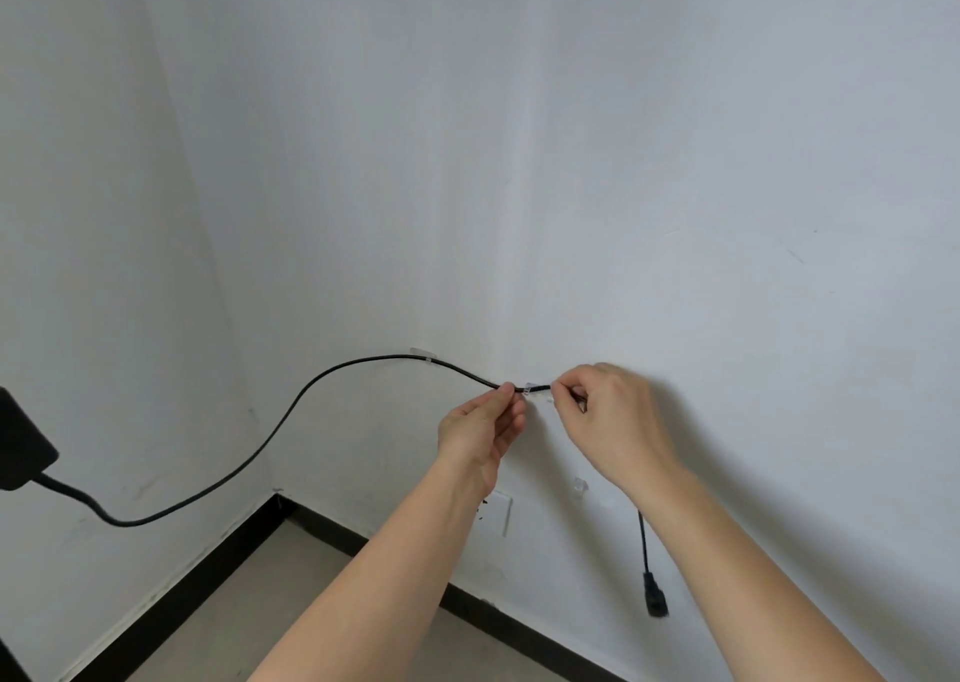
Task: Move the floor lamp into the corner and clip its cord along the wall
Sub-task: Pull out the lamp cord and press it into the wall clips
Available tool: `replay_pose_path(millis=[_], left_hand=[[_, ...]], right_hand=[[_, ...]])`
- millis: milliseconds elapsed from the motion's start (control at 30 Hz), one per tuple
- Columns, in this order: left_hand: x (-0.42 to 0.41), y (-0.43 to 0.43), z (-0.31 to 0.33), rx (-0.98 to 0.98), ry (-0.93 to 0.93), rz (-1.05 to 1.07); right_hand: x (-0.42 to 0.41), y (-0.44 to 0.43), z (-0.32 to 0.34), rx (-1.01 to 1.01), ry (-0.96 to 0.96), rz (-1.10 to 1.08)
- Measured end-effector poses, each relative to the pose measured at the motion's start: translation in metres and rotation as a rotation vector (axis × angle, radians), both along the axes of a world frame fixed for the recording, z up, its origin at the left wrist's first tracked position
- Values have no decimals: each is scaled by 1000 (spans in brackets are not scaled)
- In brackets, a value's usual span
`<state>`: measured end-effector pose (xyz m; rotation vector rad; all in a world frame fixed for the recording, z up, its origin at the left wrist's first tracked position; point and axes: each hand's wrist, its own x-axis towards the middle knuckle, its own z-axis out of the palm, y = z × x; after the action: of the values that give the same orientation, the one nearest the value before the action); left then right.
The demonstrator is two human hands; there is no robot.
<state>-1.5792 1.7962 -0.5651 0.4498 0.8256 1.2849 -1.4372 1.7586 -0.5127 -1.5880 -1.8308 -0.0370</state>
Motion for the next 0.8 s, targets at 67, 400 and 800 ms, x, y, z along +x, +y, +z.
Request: replay_pose_path(millis=[67, 400, 800], left_hand=[[1, 0, 1, -16, 7, -8], [2, 0, 10, 4, 66, 3], [2, 0, 9, 38, 122, 21]], right_hand=[[-1, 4, 3, 14, -33, 5], [9, -13, -61, -6, 365, -106], [-12, -2, -99, -129, 696, 10]])
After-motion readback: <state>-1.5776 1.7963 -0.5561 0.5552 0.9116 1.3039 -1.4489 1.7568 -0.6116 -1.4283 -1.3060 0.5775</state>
